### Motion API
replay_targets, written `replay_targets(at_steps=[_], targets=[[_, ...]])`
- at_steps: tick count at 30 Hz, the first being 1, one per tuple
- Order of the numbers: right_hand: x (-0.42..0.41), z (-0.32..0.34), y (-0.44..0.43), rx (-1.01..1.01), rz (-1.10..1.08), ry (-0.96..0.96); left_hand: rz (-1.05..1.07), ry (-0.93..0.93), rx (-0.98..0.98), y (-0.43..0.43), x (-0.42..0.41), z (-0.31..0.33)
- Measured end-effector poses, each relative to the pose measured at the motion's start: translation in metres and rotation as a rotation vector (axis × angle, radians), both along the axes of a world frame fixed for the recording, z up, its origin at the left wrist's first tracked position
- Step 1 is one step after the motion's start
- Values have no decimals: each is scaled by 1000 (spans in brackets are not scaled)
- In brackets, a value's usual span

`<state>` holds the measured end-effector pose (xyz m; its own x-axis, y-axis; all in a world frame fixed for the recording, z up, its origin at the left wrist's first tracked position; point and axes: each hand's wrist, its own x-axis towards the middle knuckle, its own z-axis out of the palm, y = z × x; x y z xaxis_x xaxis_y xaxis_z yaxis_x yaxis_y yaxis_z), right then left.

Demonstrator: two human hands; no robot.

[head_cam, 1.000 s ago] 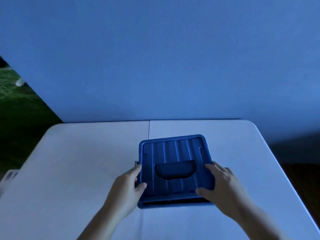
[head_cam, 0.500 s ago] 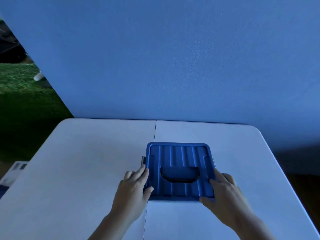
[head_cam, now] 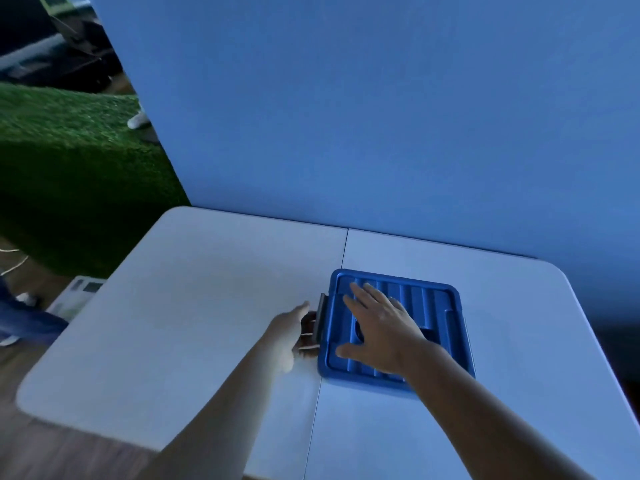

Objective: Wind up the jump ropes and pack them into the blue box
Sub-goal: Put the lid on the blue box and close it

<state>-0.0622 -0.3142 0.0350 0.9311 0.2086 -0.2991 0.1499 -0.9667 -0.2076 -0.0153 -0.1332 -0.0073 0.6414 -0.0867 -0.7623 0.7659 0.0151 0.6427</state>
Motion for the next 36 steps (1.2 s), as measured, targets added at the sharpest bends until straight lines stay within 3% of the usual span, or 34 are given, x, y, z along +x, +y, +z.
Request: replay_targets(at_steps=[9,18,20,22,24,25,27,29,32,36], targets=[[6,-7,1,13,-22,73,-174,-114,-115,5,3,-6],[6,-10,-6,103,-38,8,-271,-496,384,-22,-3,-4],[-3,-12,-24,250,-141,-117,-388,-643,629,-23,-3,-7],[-18,-18,-55,354,-311,-406,-447,-898,801,-30,-6,-4],[-38,-26,-96,412,-592,-621,-499,-1167,786,-48,-11,9],[-48,-31,-117,472,-786,-619,-551,-1255,756,-59,-14,15],[-60,-39,-150,706,-1167,-455,-710,-1325,706,-86,-20,24],[-63,-50,-169,1045,-1356,-213,-919,-1326,681,-112,-27,29],[-64,-49,-176,1391,-1408,111,-1137,-1303,738,-143,-34,30],[-70,-43,-184,1513,-1332,222,-1260,-1214,798,-164,-34,21]])
